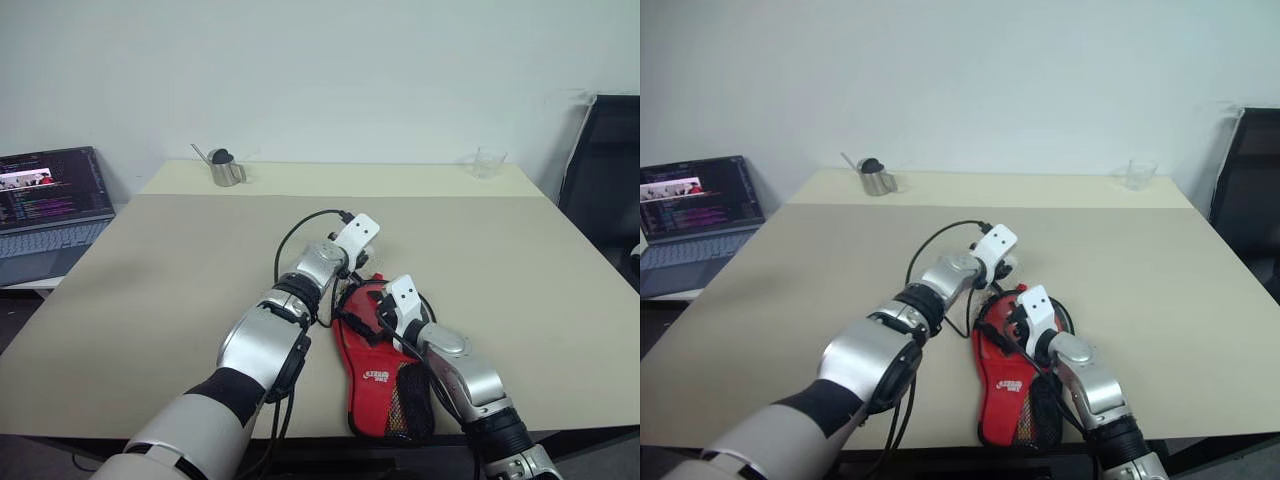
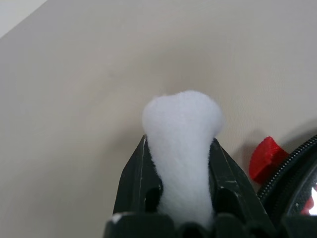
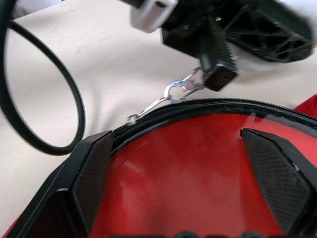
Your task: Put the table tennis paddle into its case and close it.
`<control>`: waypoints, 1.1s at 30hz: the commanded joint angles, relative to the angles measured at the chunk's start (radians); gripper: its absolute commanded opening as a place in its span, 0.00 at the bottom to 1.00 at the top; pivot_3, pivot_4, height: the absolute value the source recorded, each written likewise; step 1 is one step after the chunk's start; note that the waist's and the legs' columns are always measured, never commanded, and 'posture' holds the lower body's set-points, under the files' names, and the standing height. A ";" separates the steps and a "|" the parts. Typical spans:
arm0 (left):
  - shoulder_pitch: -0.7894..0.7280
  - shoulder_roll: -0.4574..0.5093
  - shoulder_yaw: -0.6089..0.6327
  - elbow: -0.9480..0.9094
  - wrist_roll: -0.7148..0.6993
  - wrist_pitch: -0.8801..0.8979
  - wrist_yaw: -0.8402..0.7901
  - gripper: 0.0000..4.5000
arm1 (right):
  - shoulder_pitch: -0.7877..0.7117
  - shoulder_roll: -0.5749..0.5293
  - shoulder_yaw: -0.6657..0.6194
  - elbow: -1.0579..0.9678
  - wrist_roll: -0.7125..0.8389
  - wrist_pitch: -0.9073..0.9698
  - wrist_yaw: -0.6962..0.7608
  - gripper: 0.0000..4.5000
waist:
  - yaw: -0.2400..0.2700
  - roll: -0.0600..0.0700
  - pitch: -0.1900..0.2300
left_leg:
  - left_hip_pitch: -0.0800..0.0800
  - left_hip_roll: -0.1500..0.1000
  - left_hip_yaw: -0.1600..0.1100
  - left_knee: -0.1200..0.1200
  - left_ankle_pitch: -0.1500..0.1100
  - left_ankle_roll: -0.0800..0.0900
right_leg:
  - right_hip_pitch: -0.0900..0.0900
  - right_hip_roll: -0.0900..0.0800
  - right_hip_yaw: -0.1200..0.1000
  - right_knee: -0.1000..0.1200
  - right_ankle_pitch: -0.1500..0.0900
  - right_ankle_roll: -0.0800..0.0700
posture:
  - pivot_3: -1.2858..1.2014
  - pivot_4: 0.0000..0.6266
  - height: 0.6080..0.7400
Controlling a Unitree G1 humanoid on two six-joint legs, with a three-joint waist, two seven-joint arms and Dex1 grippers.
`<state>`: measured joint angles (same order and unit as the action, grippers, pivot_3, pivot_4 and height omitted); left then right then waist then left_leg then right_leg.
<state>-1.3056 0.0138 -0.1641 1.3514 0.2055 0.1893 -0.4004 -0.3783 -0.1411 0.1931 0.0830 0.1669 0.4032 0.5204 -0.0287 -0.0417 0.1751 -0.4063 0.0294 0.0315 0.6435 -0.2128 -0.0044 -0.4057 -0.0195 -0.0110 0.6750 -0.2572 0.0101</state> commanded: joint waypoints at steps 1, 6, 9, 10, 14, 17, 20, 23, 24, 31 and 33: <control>-0.050 -0.020 -0.019 -0.008 0.041 -0.046 0.024 0.12 | 0.028 -0.002 0.021 0.009 -0.003 0.045 0.008 1.00 | 0.000 0.000 0.000 | 0.000 0.000 0.000 0.000 0.000 0.000 | 0.000 0.000 0.000 0.000 0.000 0.000 | 0.52 0.24 1.00; -0.051 -0.048 -0.040 0.000 0.085 -0.070 0.047 0.12 | 0.030 0.003 0.022 -0.003 -0.001 0.061 0.004 1.00 | 0.000 0.000 0.000 | -0.001 0.000 0.000 0.000 0.000 0.000 | -0.001 0.000 0.000 -0.001 0.000 0.000 | 0.52 0.24 1.00; -0.054 -0.076 -0.047 0.005 0.109 -0.087 0.076 0.12 | 0.033 0.006 0.024 -0.012 0.000 0.072 0.003 1.00 | 0.000 0.000 0.000 | -0.002 0.000 -0.001 0.000 0.000 0.000 | -0.001 0.000 -0.001 -0.002 0.000 0.000 | 0.52 0.24 1.00; -0.057 -0.082 -0.049 0.006 0.117 -0.094 0.084 0.12 | 0.034 0.007 0.025 -0.015 0.000 0.076 0.003 1.00 | 0.000 0.000 0.000 | -0.002 0.000 -0.001 0.000 0.000 0.000 | -0.001 0.000 -0.001 -0.002 0.000 0.000 | 0.52 0.24 1.00; -0.071 -0.103 -0.058 0.010 0.143 -0.108 0.110 0.12 | 0.041 0.008 0.029 -0.030 0.000 0.092 0.004 1.00 | 0.000 0.000 0.000 | -0.002 0.000 -0.001 0.000 0.000 0.000 | -0.001 0.000 -0.001 -0.002 0.000 0.000 | 0.52 0.24 1.00; -0.081 -0.114 -0.056 0.013 0.156 -0.113 0.136 0.12 | 0.045 0.008 0.034 -0.041 0.001 0.104 0.005 1.00 | 0.000 0.000 0.000 | -0.002 0.000 -0.001 0.000 0.000 0.000 | -0.001 0.000 -0.001 -0.002 0.000 0.000 | 0.52 0.24 1.00; -0.087 -0.121 -0.068 0.016 0.178 -0.127 0.162 0.12 | 0.050 0.009 0.036 -0.051 0.003 0.114 0.003 1.00 | 0.000 0.000 0.000 | -0.002 0.000 -0.001 0.000 0.000 0.000 | -0.001 0.000 -0.001 -0.002 0.000 0.000 | 0.52 0.24 1.00; -0.091 -0.133 -0.083 0.017 0.198 -0.148 0.179 0.12 | 0.055 0.012 0.041 -0.062 0.003 0.125 0.000 1.00 | 0.001 0.000 0.000 | -0.003 0.000 -0.001 0.000 0.000 0.000 | -0.001 0.000 -0.001 -0.002 0.000 0.000 | 0.52 0.24 1.00; -0.091 -0.140 -0.087 0.017 0.204 -0.157 0.182 0.12 | 0.057 0.013 0.042 -0.067 0.003 0.129 0.000 1.00 | 0.001 0.000 0.000 | -0.003 0.000 -0.001 0.000 0.000 0.000 | -0.001 0.000 -0.001 -0.002 0.000 0.000 | 0.52 0.24 1.00; -0.082 -0.206 -0.131 0.018 0.249 -0.222 0.184 0.12 | 0.067 0.023 0.049 -0.092 0.007 0.157 -0.005 1.00 | 0.002 0.000 0.000 | -0.003 0.000 -0.001 0.000 0.000 0.000 | -0.001 0.000 -0.001 -0.003 0.000 0.001 | 0.52 0.24 1.00; -0.078 -0.225 -0.143 0.018 0.261 -0.234 0.191 0.12 | 0.073 0.025 0.050 -0.101 0.008 0.166 -0.007 1.00 | 0.002 0.000 0.000 | -0.003 0.000 -0.002 0.000 0.000 0.000 | -0.001 0.000 -0.002 -0.003 0.000 0.001 | 0.52 0.24 1.00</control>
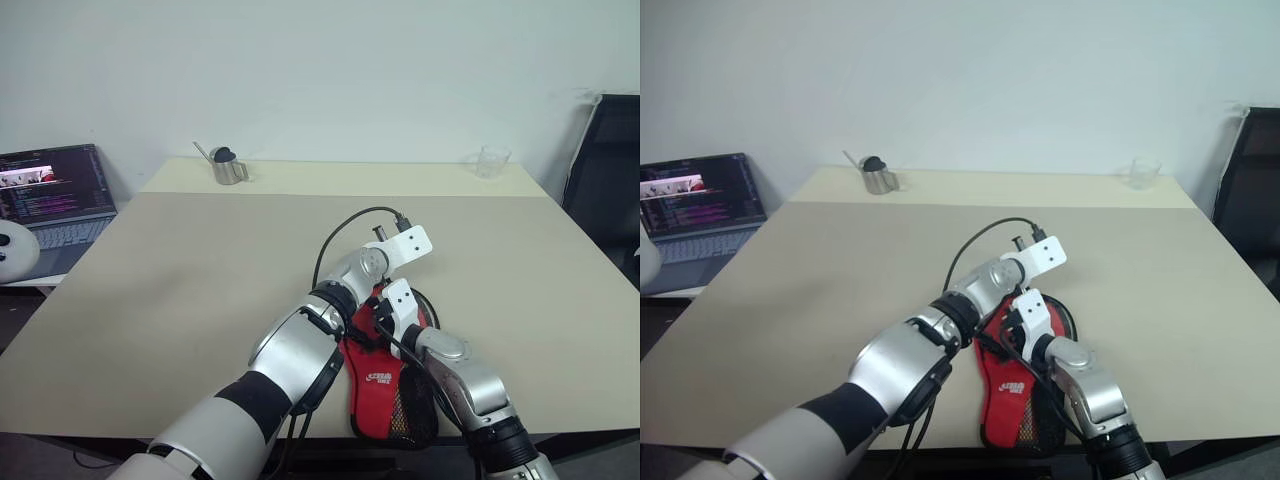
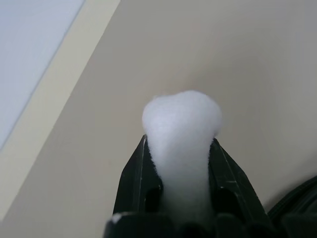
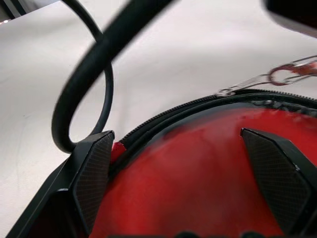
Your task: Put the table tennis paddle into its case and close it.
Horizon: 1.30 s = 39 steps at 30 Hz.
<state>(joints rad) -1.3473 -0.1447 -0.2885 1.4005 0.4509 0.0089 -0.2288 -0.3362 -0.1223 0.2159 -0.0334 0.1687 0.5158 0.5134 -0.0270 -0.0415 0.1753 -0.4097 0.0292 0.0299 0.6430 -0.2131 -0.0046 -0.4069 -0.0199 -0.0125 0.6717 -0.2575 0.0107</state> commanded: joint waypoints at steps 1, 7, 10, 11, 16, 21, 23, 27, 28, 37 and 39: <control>-0.035 -0.071 -0.023 -0.031 0.020 -0.057 0.022 0.12 | 0.033 0.007 0.028 0.011 0.007 0.057 -0.002 1.00 | 0.000 0.000 0.000 | 0.000 0.000 0.000 0.000 0.000 0.000 | 0.000 0.000 0.000 0.000 0.000 0.000 | 0.52 0.24 1.00; -0.029 -0.101 -0.051 -0.030 0.043 -0.079 0.041 0.12 | 0.050 0.015 0.025 -0.014 0.015 0.081 -0.017 1.00 | 0.001 0.000 0.000 | -0.002 0.000 -0.001 0.000 0.000 0.000 | 0.000 0.000 -0.001 -0.002 0.000 0.000 | 0.52 0.24 1.00; -0.030 -0.110 -0.061 -0.029 0.054 -0.090 0.059 0.12 | 0.056 0.020 0.027 -0.022 0.019 0.089 -0.024 1.00 | 0.001 0.000 0.000 | -0.004 0.000 -0.002 0.000 0.000 0.000 | 0.000 0.000 -0.002 -0.005 0.001 0.001 | 0.52 0.24 1.00; -0.030 -0.113 -0.063 -0.030 0.054 -0.092 0.062 0.12 | 0.058 0.022 0.028 -0.024 0.020 0.092 -0.025 1.00 | 0.001 0.000 0.000 | -0.005 0.000 -0.002 0.000 0.000 0.000 | -0.001 0.000 -0.002 -0.006 0.001 0.001 | 0.52 0.24 1.00; -0.020 -0.139 -0.086 -0.029 0.070 -0.117 0.061 0.12 | 0.064 0.027 0.032 -0.030 0.022 0.098 -0.028 1.00 | 0.002 0.000 0.000 | -0.006 0.000 -0.002 0.000 -0.001 0.000 | -0.001 0.000 -0.002 -0.009 0.002 0.003 | 0.52 0.24 1.00; -0.008 -0.164 -0.107 -0.030 0.081 -0.150 0.057 0.12 | 0.073 0.027 0.033 -0.037 0.026 0.104 -0.027 1.00 | 0.004 0.000 0.000 | -0.006 0.000 -0.002 0.000 -0.001 0.000 | -0.001 0.000 -0.003 -0.009 0.002 0.003 | 0.52 0.24 1.00; -0.004 -0.173 -0.118 -0.030 0.086 -0.163 0.059 0.12 | 0.079 0.027 0.035 -0.043 0.027 0.107 -0.027 1.00 | 0.005 0.000 0.000 | -0.006 0.000 -0.002 0.000 -0.001 0.000 | -0.001 0.000 -0.002 -0.009 0.002 0.003 | 0.52 0.24 1.00; 0.002 -0.194 -0.143 -0.031 0.103 -0.185 0.061 0.12 | 0.089 0.031 0.039 -0.061 0.027 0.119 -0.032 1.00 | 0.012 0.000 0.000 | -0.006 0.000 -0.002 0.000 -0.001 0.000 | -0.001 0.000 -0.002 -0.009 0.002 0.003 | 0.52 0.24 1.00; 0.004 -0.198 -0.148 -0.031 0.105 -0.187 0.061 0.12 | 0.091 0.032 0.040 -0.067 0.028 0.124 -0.034 1.00 | 0.014 0.000 0.000 | -0.006 0.000 -0.002 0.000 -0.001 0.000 | -0.001 0.000 -0.002 -0.009 0.002 0.003 | 0.52 0.24 1.00; 0.021 -0.225 -0.186 -0.032 0.114 -0.223 0.064 0.12 | 0.111 0.042 0.040 -0.111 0.034 0.159 -0.050 1.00 | 0.025 0.000 0.000 | -0.006 0.000 -0.002 0.000 -0.001 0.000 | -0.001 0.000 -0.003 -0.009 0.002 0.003 | 0.52 0.24 1.00; 0.023 -0.232 -0.191 -0.033 0.113 -0.234 0.063 0.12 | 0.114 0.044 0.041 -0.115 0.034 0.164 -0.052 1.00 | 0.026 0.001 0.000 | -0.006 0.000 -0.002 0.000 -0.001 0.000 | -0.001 0.000 -0.003 -0.009 0.002 0.003 | 0.52 0.24 1.00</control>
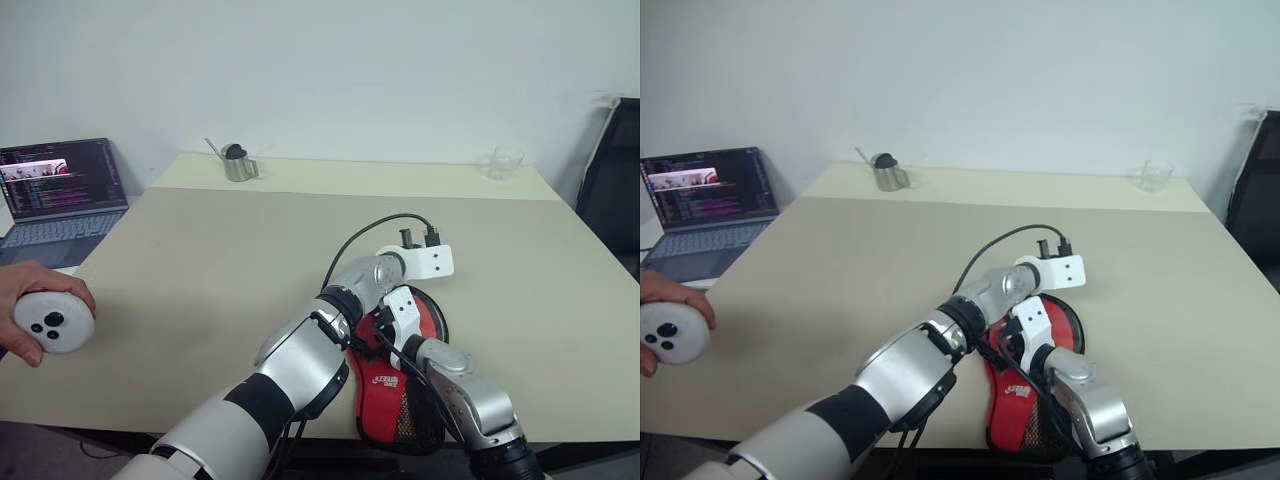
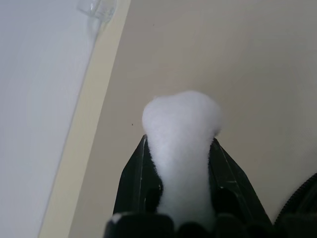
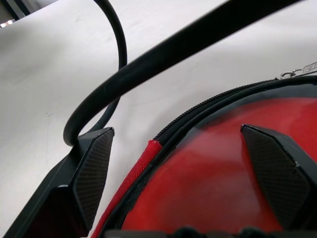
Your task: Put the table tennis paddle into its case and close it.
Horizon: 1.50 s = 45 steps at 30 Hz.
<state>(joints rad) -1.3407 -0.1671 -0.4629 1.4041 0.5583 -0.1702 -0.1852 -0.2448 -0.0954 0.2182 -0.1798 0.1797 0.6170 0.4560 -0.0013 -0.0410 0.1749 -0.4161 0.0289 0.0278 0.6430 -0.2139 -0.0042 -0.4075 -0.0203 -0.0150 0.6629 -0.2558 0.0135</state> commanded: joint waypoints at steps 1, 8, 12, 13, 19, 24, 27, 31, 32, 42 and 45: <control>0.017 -0.212 -0.020 -0.037 0.006 -0.059 0.018 0.12 | 0.023 0.017 0.040 0.030 0.023 0.063 0.004 1.00 | 0.001 0.000 0.000 | 0.000 0.000 0.000 0.000 0.000 0.000 | 0.000 0.000 0.000 0.000 0.000 0.000 | 0.52 0.24 1.00; 0.032 -0.224 -0.004 -0.034 -0.022 -0.023 -0.017 0.12 | 0.022 0.018 0.036 0.045 0.023 0.054 0.007 1.00 | 0.002 0.000 0.000 | 0.000 0.000 0.000 0.000 0.000 0.000 | 0.000 0.000 0.000 0.000 0.000 0.000 | 0.52 0.24 1.00; 0.041 -0.212 0.013 -0.032 -0.044 0.006 -0.049 0.33 | 0.010 0.021 0.035 0.067 0.021 0.043 0.012 1.00 | 0.000 0.001 -0.001 | 0.000 0.000 0.000 0.000 0.000 0.000 | 0.000 0.000 0.000 0.000 0.000 0.000 | 0.52 0.24 1.00; 0.042 -0.207 0.012 -0.032 -0.044 0.010 -0.051 0.42 | 0.006 0.021 0.035 0.073 0.020 0.039 0.015 1.00 | -0.001 0.001 -0.001 | 0.000 0.000 0.000 0.000 0.000 0.000 | 0.000 0.000 0.000 0.000 0.000 0.000 | 0.52 0.24 1.00; 0.047 -0.141 0.037 -0.032 -0.064 0.043 -0.058 0.82 | -0.038 -0.003 0.026 0.121 -0.003 -0.006 0.040 1.00 | -0.005 0.001 -0.002 | 0.002 0.000 0.000 0.001 0.000 0.000 | 0.001 0.001 0.000 0.001 0.000 0.000 | 0.52 0.24 1.00; 0.027 -0.077 0.146 -0.042 -0.157 0.067 -0.122 0.82 | -0.080 -0.046 -0.011 0.143 0.001 -0.034 0.068 1.00 | -0.006 0.001 -0.001 | 0.002 0.001 0.001 0.002 0.000 0.000 | 0.001 0.001 0.000 0.002 0.002 0.000 | 0.52 0.24 1.00; 0.010 -0.033 0.216 -0.050 -0.219 0.082 -0.186 0.82 | -0.106 -0.095 -0.024 0.148 0.002 -0.049 0.101 1.00 | -0.004 0.002 -0.001 | 0.001 0.000 0.001 0.002 0.000 0.000 | 0.000 0.001 0.000 0.001 0.002 0.001 | 0.52 0.24 1.00; -0.013 0.019 0.297 -0.064 -0.296 0.101 -0.276 0.82 | -0.120 -0.177 -0.020 0.147 -0.009 -0.084 0.152 1.00 | -0.001 0.002 -0.001 | -0.001 0.000 0.002 0.002 0.000 0.001 | 0.000 0.001 0.000 -0.001 0.002 0.001 | 0.52 0.24 1.00; -0.018 0.025 0.312 -0.067 -0.309 0.104 -0.293 0.82 | -0.120 -0.194 -0.025 0.149 -0.007 -0.091 0.161 1.00 | -0.001 0.002 -0.001 | -0.001 -0.001 0.002 0.001 0.000 0.001 | -0.001 0.001 0.000 -0.001 0.002 0.001 | 0.52 0.24 1.00; -0.130 0.191 0.486 -0.136 -0.497 0.179 -0.589 0.82 | -0.054 -0.411 -0.079 0.014 0.054 -0.056 0.305 1.00 | -0.003 0.003 0.001 | -0.001 -0.001 0.003 0.001 0.000 0.001 | -0.003 0.002 0.001 0.000 0.002 0.001 | 0.52 0.24 1.00; -0.141 0.273 0.486 -0.165 -0.508 0.198 -0.694 0.82 | 0.008 -0.526 -0.111 -0.071 0.107 -0.028 0.403 1.00 | -0.005 0.004 0.001 | -0.002 -0.001 0.004 0.000 -0.001 0.001 | -0.003 0.002 0.001 -0.001 0.002 0.001 | 0.52 0.24 1.00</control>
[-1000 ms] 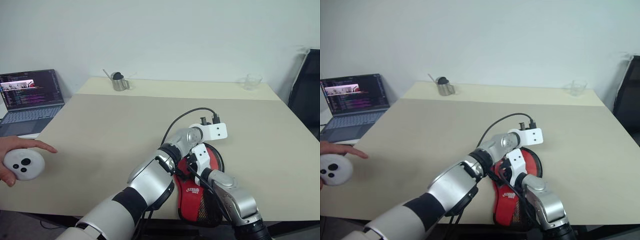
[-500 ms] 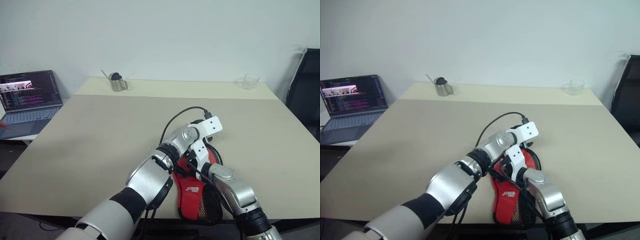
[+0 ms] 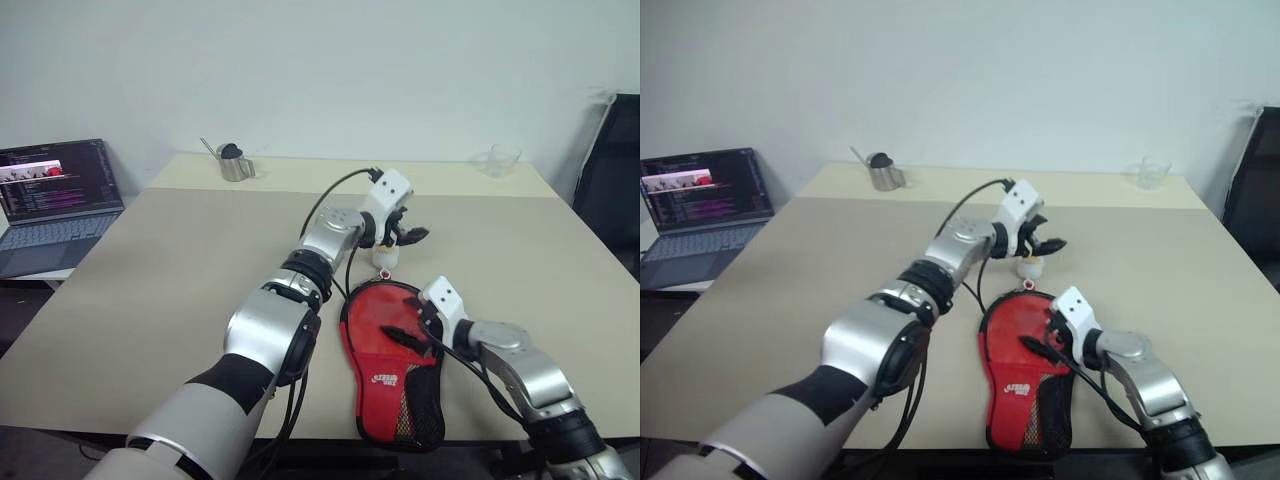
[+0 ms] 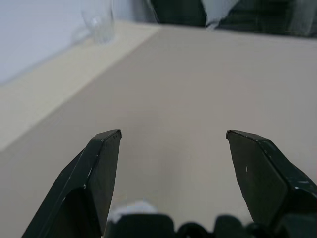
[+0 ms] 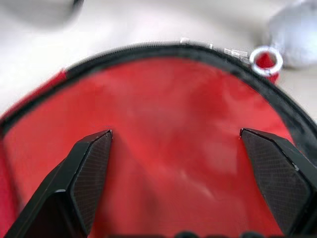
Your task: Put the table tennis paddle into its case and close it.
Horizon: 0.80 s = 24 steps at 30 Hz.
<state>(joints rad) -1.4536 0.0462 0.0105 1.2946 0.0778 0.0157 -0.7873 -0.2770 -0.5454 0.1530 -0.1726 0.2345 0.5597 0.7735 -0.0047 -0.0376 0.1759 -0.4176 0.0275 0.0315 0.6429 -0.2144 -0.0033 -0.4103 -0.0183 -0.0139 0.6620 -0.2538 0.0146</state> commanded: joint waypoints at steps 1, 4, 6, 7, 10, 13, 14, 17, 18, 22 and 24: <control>-0.019 0.095 0.010 -0.078 -0.037 0.018 -0.166 0.82 | 0.056 -0.116 -0.081 -0.098 0.080 0.041 0.110 1.00 | -0.005 0.000 0.000 | 0.000 0.000 0.001 0.000 0.000 0.000 | 0.000 0.000 0.000 0.000 0.000 0.000 | 0.52 0.24 1.00; 0.022 0.189 0.003 -0.153 -0.067 0.065 -0.348 0.82 | 0.078 -0.195 -0.181 -0.111 0.145 0.064 0.150 1.00 | -0.008 0.001 0.001 | 0.000 0.000 0.001 0.001 0.000 0.000 | 0.000 0.000 0.000 0.001 0.000 0.000 | 0.52 0.24 1.00; 0.058 0.230 -0.013 -0.204 -0.076 0.118 -0.430 0.82 | 0.078 -0.223 -0.216 -0.092 0.152 0.053 0.157 1.00 | -0.008 0.001 0.001 | 0.001 0.001 0.001 0.001 0.000 0.000 | 0.000 0.000 0.000 0.001 0.000 0.000 | 0.52 0.24 1.00; 0.096 0.246 -0.028 -0.245 -0.081 0.138 -0.481 0.82 | 0.061 -0.224 -0.240 -0.068 0.155 0.051 0.147 1.00 | -0.007 0.001 0.001 | 0.001 0.001 0.000 0.001 0.000 0.000 | 0.000 0.000 0.000 0.001 0.000 0.000 | 0.52 0.24 1.00; 0.227 0.258 -0.075 -0.389 -0.091 0.191 -0.557 0.82 | -0.024 -0.199 -0.287 0.017 0.157 0.047 0.087 1.00 | -0.010 0.001 0.001 | 0.001 0.002 0.001 0.001 0.000 0.000 | 0.000 0.000 0.001 0.002 0.000 0.000 | 0.52 0.24 1.00; 0.384 0.224 -0.126 -0.570 -0.105 0.209 -0.548 0.82 | -0.153 -0.148 -0.299 0.133 0.139 0.052 0.002 1.00 | -0.012 0.001 0.001 | 0.000 0.002 0.001 0.003 0.000 0.000 | 0.000 -0.001 0.002 0.002 0.000 0.000 | 0.52 0.24 1.00; 0.443 0.204 -0.141 -0.632 -0.112 0.202 -0.534 0.82 | -0.209 -0.121 -0.305 0.185 0.133 0.060 -0.042 1.00 | -0.015 0.002 0.001 | 0.001 0.002 0.001 0.003 0.000 0.000 | 0.000 -0.001 0.004 0.002 0.001 -0.001 | 0.52 0.24 1.00; 0.574 0.139 -0.188 -0.757 -0.103 0.191 -0.458 0.82 | -0.375 -0.030 -0.327 0.347 0.123 0.082 -0.173 1.00 | -0.013 0.002 0.002 | 0.000 0.002 0.001 0.003 0.000 0.000 | 0.000 -0.001 0.005 0.003 0.003 -0.005 | 0.52 0.24 1.00; 0.607 0.121 -0.209 -0.780 -0.087 0.177 -0.427 0.82 | -0.427 0.003 -0.337 0.399 0.124 0.092 -0.215 1.00 | -0.012 0.002 0.002 | 0.000 0.002 0.000 0.003 0.000 0.000 | 0.000 -0.001 0.005 0.003 0.003 -0.005 | 0.52 0.24 1.00; 0.675 0.085 -0.276 -0.781 -0.032 0.152 -0.313 0.82 | -0.572 0.102 -0.319 0.553 0.103 0.084 -0.300 1.00 | -0.013 0.003 0.002 | 0.000 0.002 0.000 0.002 0.000 0.000 | -0.001 -0.001 0.005 0.003 0.003 -0.005 | 0.52 0.24 1.00; 0.691 0.073 -0.299 -0.747 0.000 0.136 -0.240 0.82 | -0.631 0.159 -0.295 0.636 0.075 0.062 -0.341 1.00 | -0.018 0.003 0.001 | 0.000 0.002 0.001 0.002 0.000 0.001 | -0.001 -0.001 0.005 0.003 0.003 -0.005 | 0.52 0.24 1.00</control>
<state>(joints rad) -0.7683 0.1279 -0.2735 0.5461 0.0571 0.1764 -1.0789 -0.8666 -0.4027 -0.1519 0.4306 0.3265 0.6482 0.4631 -0.0222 -0.0343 0.1770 -0.4171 0.0298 0.0324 0.6449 -0.2142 -0.0026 -0.4107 -0.0193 -0.0086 0.6655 -0.2503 0.0095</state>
